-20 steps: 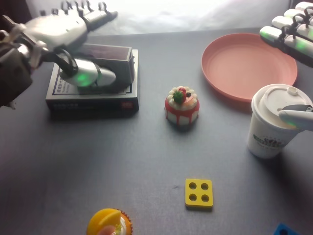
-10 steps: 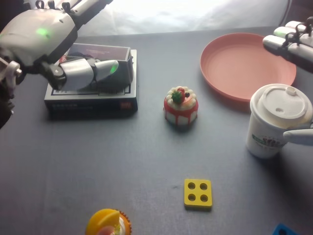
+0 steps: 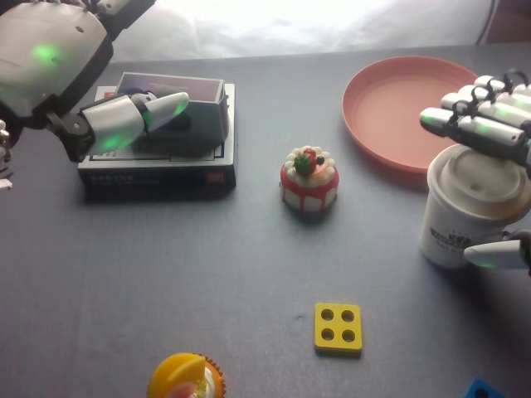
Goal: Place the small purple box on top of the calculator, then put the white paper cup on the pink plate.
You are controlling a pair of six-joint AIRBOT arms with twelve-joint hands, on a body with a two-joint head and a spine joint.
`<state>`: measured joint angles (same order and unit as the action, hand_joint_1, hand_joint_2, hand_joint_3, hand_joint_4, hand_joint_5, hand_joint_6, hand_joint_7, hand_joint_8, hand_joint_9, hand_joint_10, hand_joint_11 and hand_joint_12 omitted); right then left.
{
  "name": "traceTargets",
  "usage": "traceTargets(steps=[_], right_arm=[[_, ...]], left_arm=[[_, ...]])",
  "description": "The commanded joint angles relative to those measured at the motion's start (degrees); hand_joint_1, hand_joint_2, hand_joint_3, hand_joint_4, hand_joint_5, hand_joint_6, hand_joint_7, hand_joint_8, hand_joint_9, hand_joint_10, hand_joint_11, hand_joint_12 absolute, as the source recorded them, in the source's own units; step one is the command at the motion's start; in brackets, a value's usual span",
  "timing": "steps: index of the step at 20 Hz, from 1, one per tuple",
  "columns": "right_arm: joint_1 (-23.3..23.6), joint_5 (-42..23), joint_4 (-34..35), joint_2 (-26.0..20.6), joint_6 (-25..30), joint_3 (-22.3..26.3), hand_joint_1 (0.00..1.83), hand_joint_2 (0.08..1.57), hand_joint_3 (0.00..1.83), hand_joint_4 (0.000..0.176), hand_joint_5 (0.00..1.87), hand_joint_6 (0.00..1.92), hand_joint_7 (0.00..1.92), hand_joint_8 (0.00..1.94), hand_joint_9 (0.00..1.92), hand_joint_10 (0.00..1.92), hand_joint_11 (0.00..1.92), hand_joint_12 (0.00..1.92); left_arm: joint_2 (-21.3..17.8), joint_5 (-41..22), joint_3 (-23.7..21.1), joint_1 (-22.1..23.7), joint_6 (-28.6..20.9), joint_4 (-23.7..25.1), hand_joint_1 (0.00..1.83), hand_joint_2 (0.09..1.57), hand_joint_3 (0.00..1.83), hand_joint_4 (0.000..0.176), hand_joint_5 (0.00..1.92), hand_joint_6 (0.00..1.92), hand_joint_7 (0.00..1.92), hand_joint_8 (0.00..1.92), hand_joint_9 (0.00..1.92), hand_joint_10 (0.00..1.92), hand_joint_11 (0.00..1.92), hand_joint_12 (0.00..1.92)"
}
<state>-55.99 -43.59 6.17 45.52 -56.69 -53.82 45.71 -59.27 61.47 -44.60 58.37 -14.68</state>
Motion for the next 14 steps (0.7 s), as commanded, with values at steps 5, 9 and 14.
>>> traceTargets(steps=[5, 9, 14], right_arm=[[1.7, -3.0, 1.5, 2.7, 0.3, -2.5, 0.73, 0.99, 0.02, 0.048, 0.00, 0.00, 0.00, 0.00, 0.00, 0.00, 0.00, 0.00], [2.2, -1.3, 2.2, 4.2, 0.3, -3.9, 1.04, 1.08, 0.00, 0.000, 0.23, 0.10, 0.27, 0.12, 0.18, 0.81, 0.00, 1.64], [2.5, -1.2, 2.3, 4.4, 0.3, -4.1, 1.10, 1.11, 0.00, 0.000, 0.22, 1.05, 0.27, 1.22, 0.24, 1.66, 0.10, 1.92]], left_arm=[[-0.5, -9.4, -0.8, -0.6, -0.2, 1.1, 0.63, 1.17, 0.00, 0.163, 0.07, 0.01, 0.00, 0.00, 0.05, 0.02, 0.00, 0.64], [-0.5, -9.6, -0.9, -0.9, -0.2, 1.0, 0.60, 1.17, 0.00, 0.173, 0.06, 0.00, 0.00, 0.00, 0.05, 0.02, 0.00, 0.66], [-0.5, -9.7, -0.9, -1.3, -0.2, 0.6, 0.63, 1.17, 0.00, 0.167, 0.05, 0.00, 0.00, 0.00, 0.02, 0.01, 0.00, 0.55]])
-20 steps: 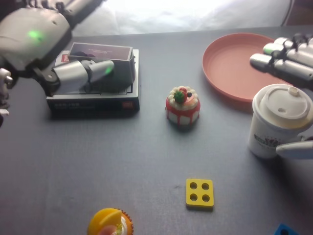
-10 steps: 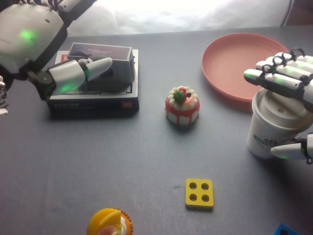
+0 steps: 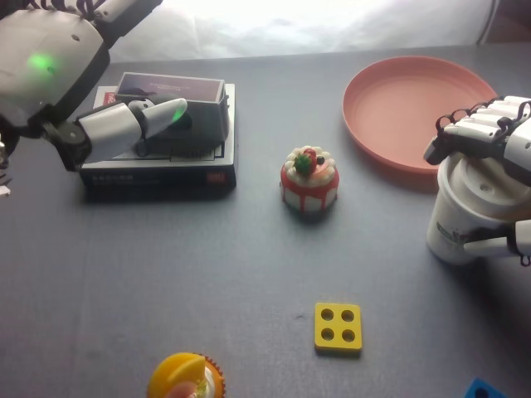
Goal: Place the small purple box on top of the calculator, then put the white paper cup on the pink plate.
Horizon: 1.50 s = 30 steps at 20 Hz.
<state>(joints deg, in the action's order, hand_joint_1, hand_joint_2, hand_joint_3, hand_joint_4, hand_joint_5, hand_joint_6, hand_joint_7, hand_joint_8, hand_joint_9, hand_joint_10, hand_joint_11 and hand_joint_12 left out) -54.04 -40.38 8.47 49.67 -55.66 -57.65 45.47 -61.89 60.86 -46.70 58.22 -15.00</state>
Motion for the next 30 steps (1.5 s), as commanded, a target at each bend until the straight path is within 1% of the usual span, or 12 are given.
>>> traceTargets(steps=[1, 6, 9, 13, 15, 17, 18, 19, 21, 23, 24, 30], right_arm=[[0.9, -4.5, 0.0, 0.2, -0.7, -0.3, 1.14, 1.11, 0.01, 0.000, 0.21, 1.08, 0.24, 1.26, 0.24, 1.68, 0.15, 1.92], [1.8, -6.7, -0.4, -0.6, -0.2, 0.1, 1.21, 1.11, 0.01, 0.000, 0.13, 1.18, 0.12, 1.19, 0.22, 1.71, 0.19, 1.92], [2.0, -8.2, -0.6, -1.3, 0.5, 0.2, 1.22, 1.13, 0.01, 0.000, 0.11, 1.17, 0.17, 1.08, 0.26, 1.62, 0.27, 1.92], [2.2, -8.8, -0.6, -1.5, 0.7, 0.2, 1.19, 1.17, 0.01, 0.000, 0.22, 0.70, 0.34, 1.03, 0.29, 1.44, 0.17, 1.92], [2.6, -9.3, -0.5, -1.8, 0.8, 0.0, 1.11, 1.18, 0.00, 0.000, 0.27, 0.49, 0.34, 0.59, 0.10, 0.96, 0.01, 1.61], [4.0, -9.3, -0.5, -1.8, 0.8, -0.4, 1.28, 1.19, 0.00, 0.000, 0.32, 0.33, 0.46, 0.39, 0.23, 1.04, 0.00, 1.62], [5.1, -9.3, -0.5, -1.8, 0.8, -1.0, 1.28, 1.18, 0.00, 0.000, 0.35, 0.35, 0.37, 0.36, 0.19, 1.30, 0.00, 1.83], [6.7, -9.2, -0.3, -1.6, 0.8, -1.8, 1.23, 1.17, 0.00, 0.000, 0.32, 0.43, 0.35, 0.65, 0.18, 1.45, 0.00, 1.90], [14.6, -4.6, 2.1, 2.5, 0.8, -8.3, 1.23, 1.16, 0.00, 0.000, 0.18, 0.96, 0.27, 0.84, 0.30, 1.39, 0.00, 1.86], [15.8, -3.6, 3.0, 3.3, 0.8, -9.7, 1.25, 1.17, 0.00, 0.000, 0.09, 1.17, 0.20, 0.94, 0.23, 1.32, 0.00, 1.86], [16.1, -3.3, 3.3, 3.6, 0.8, -10.1, 1.26, 1.17, 0.00, 0.000, 0.09, 1.19, 0.20, 0.95, 0.23, 1.32, 0.00, 1.86], [17.4, -1.5, 4.0, 4.8, 0.8, -11.9, 1.19, 1.17, 0.00, 0.000, 0.13, 0.97, 0.24, 0.87, 0.18, 1.23, 0.00, 1.80]], left_arm=[[-0.3, -7.1, -0.3, 0.5, -0.1, 0.7, 0.64, 1.16, 0.00, 0.171, 0.06, 0.01, 0.00, 0.00, 0.02, 0.00, 0.00, 0.44], [-0.3, -7.5, -0.3, -0.6, -0.2, -0.2, 0.65, 1.17, 0.00, 0.146, 0.08, 0.00, 0.00, 0.00, 0.00, 0.00, 0.00, 0.32], [-0.3, -7.6, -0.3, -0.7, -0.3, -0.3, 0.64, 1.17, 0.00, 0.152, 0.09, 0.01, 0.00, 0.00, 0.01, 0.00, 0.00, 0.43], [-0.3, -7.6, -0.3, -0.7, -0.3, -0.3, 0.64, 1.18, 0.00, 0.109, 0.08, 0.00, 0.00, 0.00, 0.02, 0.01, 0.00, 0.57], [-0.3, -7.6, -0.3, -0.7, -0.3, -0.3, 0.63, 1.20, 0.00, 0.099, 0.06, 0.00, 0.00, 0.00, 0.03, 0.01, 0.00, 0.67], [-0.3, -7.6, -0.3, -0.8, -0.4, -0.3, 0.63, 1.20, 0.00, 0.088, 0.07, 0.01, 0.00, 0.00, 0.04, 0.02, 0.00, 0.76], [-0.2, -7.7, -0.3, -1.0, -0.5, -0.3, 0.62, 1.21, 0.00, 0.080, 0.07, 0.00, 0.00, 0.00, 0.05, 0.02, 0.00, 0.76], [-0.2, -7.9, -0.4, -1.2, -0.6, -0.3, 0.61, 1.20, 0.00, 0.086, 0.07, 0.00, 0.00, 0.00, 0.04, 0.02, 0.00, 0.73], [0.1, -8.4, -0.4, -2.4, -1.1, -0.5, 0.62, 1.21, 0.00, 0.073, 0.07, 0.00, 0.00, 0.00, 0.04, 0.01, 0.00, 0.68], [0.2, -8.6, -0.4, -2.6, -1.2, -0.7, 0.64, 1.23, 0.01, 0.060, 0.06, 0.00, 0.00, 0.00, 0.04, 0.01, 0.00, 0.68], [0.2, -8.6, -0.4, -2.6, -1.2, -0.7, 0.66, 1.23, 0.01, 0.046, 0.07, 0.00, 0.00, 0.00, 0.04, 0.01, 0.00, 0.71], [0.5, -8.8, -0.4, -3.0, -1.4, -0.7, 0.64, 1.22, 0.00, 0.064, 0.06, 0.00, 0.00, 0.00, 0.03, 0.01, 0.00, 0.58]])
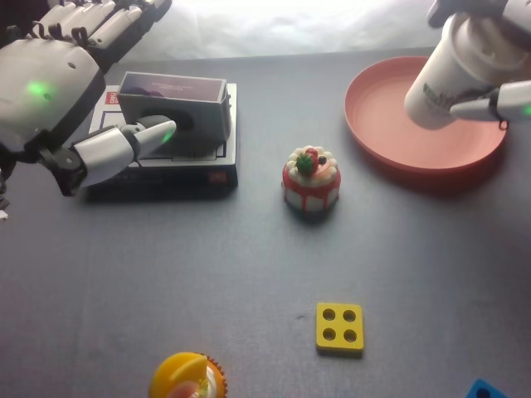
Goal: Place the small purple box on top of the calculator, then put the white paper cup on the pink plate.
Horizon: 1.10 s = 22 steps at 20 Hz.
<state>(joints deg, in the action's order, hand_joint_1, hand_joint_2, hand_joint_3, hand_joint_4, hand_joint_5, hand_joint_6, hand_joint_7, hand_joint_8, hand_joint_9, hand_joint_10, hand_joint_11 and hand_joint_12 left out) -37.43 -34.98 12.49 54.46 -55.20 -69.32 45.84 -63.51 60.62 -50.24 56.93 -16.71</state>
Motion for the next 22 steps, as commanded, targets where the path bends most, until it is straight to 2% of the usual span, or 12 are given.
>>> traceTargets(steps=[1, 3, 7, 10, 12, 13, 14, 16, 17, 19, 20, 22], right_arm=[[0.8, -6.8, 0.0, 0.1, 0.3, -0.2, 1.17, 1.16, 0.00, 0.000, 0.16, 0.92, 0.27, 0.91, 0.19, 1.28, 0.00, 1.82], [1.0, -6.1, 0.0, 0.5, 0.3, -0.7, 1.15, 1.16, 0.00, 0.000, 0.19, 0.85, 0.28, 0.92, 0.13, 1.32, 0.00, 1.84], [2.7, -2.9, 0.0, 2.5, -0.2, -2.9, 1.06, 1.20, 0.01, 0.000, 0.14, 0.85, 0.27, 0.86, 0.09, 1.16, 0.00, 1.66], [4.7, 0.3, 0.0, 4.5, -1.4, -4.9, 1.06, 1.18, 0.00, 0.000, 0.21, 0.78, 0.35, 0.91, 0.22, 1.26, 0.00, 1.84], [6.1, 3.5, 0.0, 6.2, -2.2, -6.9, 1.12, 1.18, 0.00, 0.000, 0.20, 0.76, 0.26, 0.83, 0.18, 1.34, 0.00, 1.90], [6.7, 5.1, 0.6, 7.1, -3.1, -7.9, 1.12, 1.18, 0.00, 0.000, 0.17, 0.71, 0.30, 0.94, 0.20, 1.42, 0.02, 1.92], [7.1, 6.2, 1.6, 7.7, -4.5, -8.6, 1.10, 1.18, 0.00, 0.000, 0.09, 0.51, 0.34, 1.38, 0.32, 1.65, 0.32, 1.92], [7.6, 7.9, 4.0, 8.8, -7.6, -9.7, 1.08, 1.17, 0.00, 0.000, 0.11, 0.24, 0.35, 1.36, 0.38, 1.68, 0.39, 1.92], [7.7, 9.2, 4.8, 9.6, -8.2, -10.7, 1.12, 1.18, 0.00, 0.000, 0.13, 0.22, 0.30, 1.46, 0.37, 1.77, 0.39, 1.92], [7.8, 11.0, 6.9, 11.1, -9.6, -12.6, 1.13, 1.17, 0.00, 0.000, 0.23, 0.41, 0.09, 1.17, 0.23, 1.71, 0.20, 1.92], [7.8, 11.8, 8.2, 11.6, -10.8, -13.3, 1.14, 1.16, 0.00, 0.000, 0.26, 0.46, 0.09, 0.97, 0.18, 1.65, 0.12, 1.92], [7.8, 13.3, 9.1, 12.6, -11.2, -14.6, 1.12, 1.15, 0.00, 0.000, 0.19, 0.52, 0.08, 0.78, 0.10, 1.49, 0.00, 1.92]], left_arm=[[0.1, -7.3, -0.2, 0.5, -0.2, 0.9, 0.64, 1.22, 0.00, 0.056, 0.06, 0.00, 0.00, 0.00, 0.03, 0.01, 0.00, 0.58], [0.1, -7.5, -0.2, 0.5, -0.2, 0.9, 0.63, 1.22, 0.00, 0.045, 0.06, 0.00, 0.00, 0.00, 0.03, 0.01, 0.00, 0.65], [0.3, -8.0, -0.2, 0.2, -0.4, 0.8, 0.64, 1.22, 0.00, 0.057, 0.06, 0.00, 0.00, 0.00, 0.05, 0.01, 0.00, 0.64], [0.4, -8.5, -0.2, -0.4, -0.6, 0.4, 0.64, 1.22, 0.00, 0.067, 0.05, 0.00, 0.00, 0.00, 0.03, 0.01, 0.00, 0.57], [0.5, -8.9, -0.2, -0.8, -0.8, 0.2, 0.64, 1.22, 0.00, 0.059, 0.05, 0.00, 0.00, 0.00, 0.04, 0.01, 0.00, 0.59], [0.5, -9.1, -0.2, -0.9, -0.9, 0.2, 0.63, 1.23, 0.00, 0.061, 0.04, 0.00, 0.00, 0.00, 0.04, 0.01, 0.00, 0.59], [0.6, -9.2, -0.2, -1.0, -0.9, 0.2, 0.63, 1.24, 0.00, 0.056, 0.04, 0.00, 0.00, 0.00, 0.04, 0.01, 0.00, 0.59], [0.7, -9.2, -0.2, -1.0, -0.9, 0.2, 0.64, 1.24, 0.00, 0.042, 0.03, 0.00, 0.00, 0.00, 0.04, 0.01, 0.00, 0.45], [0.7, -9.3, -0.2, -1.0, -0.9, 0.2, 0.63, 1.23, 0.00, 0.038, 0.03, 0.00, 0.00, 0.00, 0.03, 0.00, 0.00, 0.39], [0.8, -9.4, -0.2, -1.2, -0.9, 0.0, 0.63, 1.21, 0.00, 0.039, 0.03, 0.00, 0.00, 0.00, 0.04, 0.01, 0.00, 0.49], [0.9, -9.5, -0.1, -1.3, -1.0, -0.1, 0.63, 1.21, 0.00, 0.040, 0.04, 0.00, 0.00, 0.00, 0.04, 0.01, 0.00, 0.58], [0.9, -9.9, -0.1, -1.5, -1.2, -0.1, 0.64, 1.21, 0.00, 0.038, 0.04, 0.00, 0.00, 0.00, 0.04, 0.01, 0.00, 0.61]])
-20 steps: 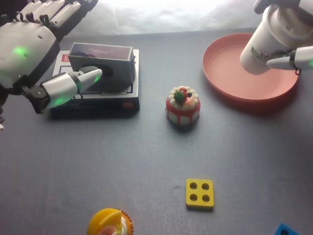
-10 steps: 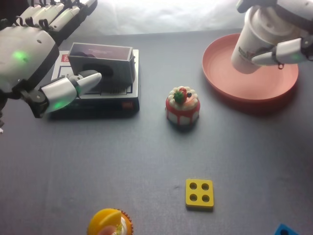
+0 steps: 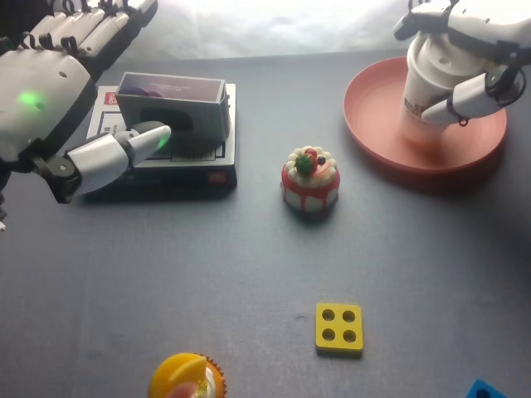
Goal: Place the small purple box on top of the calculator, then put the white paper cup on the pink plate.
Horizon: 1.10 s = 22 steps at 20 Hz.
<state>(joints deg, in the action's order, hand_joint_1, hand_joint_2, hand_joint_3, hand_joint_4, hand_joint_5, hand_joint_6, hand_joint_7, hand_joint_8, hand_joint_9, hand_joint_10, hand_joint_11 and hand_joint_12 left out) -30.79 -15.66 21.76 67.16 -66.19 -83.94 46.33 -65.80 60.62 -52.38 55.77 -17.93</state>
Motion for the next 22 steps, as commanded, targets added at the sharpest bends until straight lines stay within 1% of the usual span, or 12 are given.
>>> traceTargets(steps=[1, 3, 4, 5, 7, 9, 10, 11, 12, 16, 18, 22], right_arm=[[1.2, -5.2, 0.3, 0.3, -0.2, -0.6, 1.04, 1.14, 0.00, 0.000, 0.14, 0.42, 0.06, 0.46, 0.02, 1.12, 0.00, 1.79], [1.2, -4.8, 0.8, 0.6, -0.2, -1.0, 0.87, 1.10, 0.00, 0.000, 0.06, 0.19, 0.04, 0.09, 0.00, 0.56, 0.00, 1.42], [1.2, -4.5, 1.0, 0.6, -0.2, -1.2, 0.80, 1.07, 0.00, 0.017, 0.01, 0.04, 0.01, 0.02, 0.00, 0.37, 0.00, 1.38], [1.2, -4.3, 1.1, 0.7, -0.2, -1.3, 0.77, 1.06, 0.00, 0.067, 0.00, 0.01, 0.00, 0.00, 0.00, 0.25, 0.00, 1.38], [1.2, -4.2, 1.1, 0.7, -0.2, -1.3, 0.71, 0.99, 0.00, 0.096, 0.00, 0.00, 0.00, 0.00, 0.00, 0.02, 0.00, 1.11], [1.2, -4.2, 1.1, 0.7, -0.6, -1.1, 0.64, 0.92, 0.00, 0.092, 0.00, 0.00, 0.00, 0.00, 0.00, 0.00, 0.00, 0.50], [1.2, -4.2, 1.1, 0.6, -0.6, -1.0, 0.62, 0.93, 0.00, 0.114, 0.00, 0.00, 0.00, 0.00, 0.00, 0.00, 0.00, 0.10], [1.2, -4.2, 1.1, 0.6, -0.7, -0.9, 0.62, 0.94, 0.01, 0.125, 0.00, 0.00, 0.00, 0.00, 0.00, 0.00, 0.00, 0.02], [1.2, -4.2, 1.1, 0.6, -0.7, -0.7, 0.58, 0.96, 0.02, 0.114, 0.00, 0.00, 0.00, 0.00, 0.00, 0.00, 0.00, 0.00], [1.2, -5.4, 1.1, 0.1, -0.7, 0.7, 0.56, 0.91, 0.00, 0.158, 0.00, 0.00, 0.00, 0.00, 0.00, 0.00, 0.00, 0.00], [1.2, -7.0, 1.1, -1.3, -0.7, 2.0, 0.49, 0.86, 0.00, 0.161, 0.00, 0.00, 0.00, 0.00, 0.00, 0.00, 0.00, 0.00], [1.2, -10.9, 0.7, -3.9, -0.7, 5.3, 0.53, 0.99, 0.02, 0.175, 0.00, 0.00, 0.00, 0.00, 0.00, 0.00, 0.00, 0.00]], left_arm=[[0.4, -7.7, -0.1, 0.6, -0.2, 1.1, 0.61, 1.20, 0.00, 0.046, 0.04, 0.00, 0.00, 0.00, 0.05, 0.01, 0.00, 0.58], [0.5, -7.8, -0.1, 0.6, -0.2, 1.1, 0.62, 1.21, 0.00, 0.044, 0.05, 0.00, 0.00, 0.00, 0.04, 0.00, 0.00, 0.57], [0.5, -7.8, -0.1, 0.6, -0.2, 1.1, 0.63, 1.21, 0.00, 0.044, 0.04, 0.00, 0.00, 0.00, 0.04, 0.00, 0.00, 0.56], [0.5, -7.8, -0.1, 0.6, -0.2, 1.1, 0.64, 1.22, 0.00, 0.040, 0.04, 0.00, 0.00, 0.00, 0.04, 0.00, 0.00, 0.50], [0.5, -7.8, -0.1, 0.6, -0.3, 1.1, 0.65, 1.21, 0.00, 0.050, 0.05, 0.00, 0.00, 0.00, 0.03, 0.00, 0.00, 0.45], [0.5, -7.8, -0.1, 0.4, -0.3, 1.0, 0.65, 1.20, 0.00, 0.051, 0.05, 0.00, 0.00, 0.00, 0.03, 0.00, 0.00, 0.45], [0.5, -7.8, -0.1, 0.3, -0.3, 0.9, 0.66, 1.21, 0.00, 0.051, 0.05, 0.00, 0.00, 0.00, 0.04, 0.00, 0.00, 0.49], [0.5, -7.9, -0.1, 0.2, -0.4, 0.8, 0.66, 1.21, 0.00, 0.055, 0.04, 0.00, 0.00, 0.00, 0.04, 0.00, 0.00, 0.53], [0.5, -8.0, -0.1, 0.1, -0.4, 0.8, 0.69, 1.21, 0.00, 0.047, 0.04, 0.00, 0.00, 0.00, 0.02, 0.00, 0.00, 0.46], [0.5, -8.2, -0.2, -0.2, -0.6, 0.6, 0.66, 1.21, 0.00, 0.074, 0.05, 0.00, 0.00, 0.00, 0.02, 0.01, 0.00, 0.36], [0.5, -8.3, -0.2, -0.5, -0.7, 0.5, 0.67, 1.21, 0.00, 0.090, 0.05, 0.00, 0.00, 0.00, 0.01, 0.00, 0.00, 0.30], [0.4, -8.5, -0.4, -1.1, -0.7, 0.1, 0.65, 1.19, 0.00, 0.107, 0.05, 0.00, 0.00, 0.00, 0.02, 0.00, 0.00, 0.51]])
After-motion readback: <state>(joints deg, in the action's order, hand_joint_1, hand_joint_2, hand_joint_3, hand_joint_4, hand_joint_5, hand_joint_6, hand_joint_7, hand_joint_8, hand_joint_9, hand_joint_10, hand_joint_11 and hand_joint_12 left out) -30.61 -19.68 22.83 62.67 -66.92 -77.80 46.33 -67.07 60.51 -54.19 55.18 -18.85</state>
